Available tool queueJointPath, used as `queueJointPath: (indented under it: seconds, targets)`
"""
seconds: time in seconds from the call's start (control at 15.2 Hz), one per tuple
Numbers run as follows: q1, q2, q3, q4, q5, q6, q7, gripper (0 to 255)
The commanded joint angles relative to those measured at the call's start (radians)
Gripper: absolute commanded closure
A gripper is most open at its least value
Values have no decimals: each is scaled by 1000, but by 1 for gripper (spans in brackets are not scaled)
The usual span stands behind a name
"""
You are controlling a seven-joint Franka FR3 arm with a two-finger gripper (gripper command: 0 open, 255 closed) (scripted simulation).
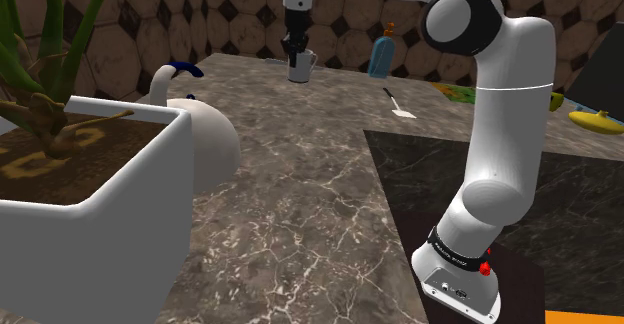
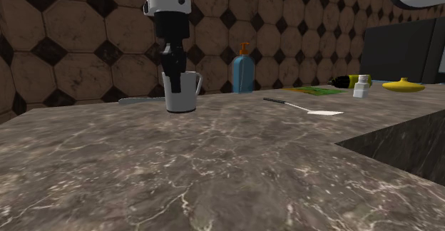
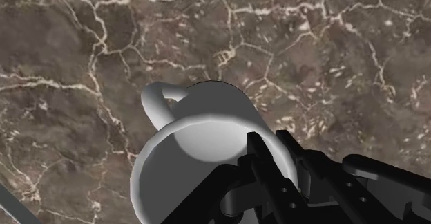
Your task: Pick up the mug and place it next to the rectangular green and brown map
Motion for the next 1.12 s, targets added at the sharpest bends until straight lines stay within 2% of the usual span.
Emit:
queueJointPath:
  seconds: [0.0, 0.66, 1.06]
  targets:
    - [0, 8, 0, 41, 0, -34, -1, 255]
    - [-2, 80, -1, 288, 3, -207, -11, 255]
    - [-72, -106, -33, 44, 6, -143, -112, 255]
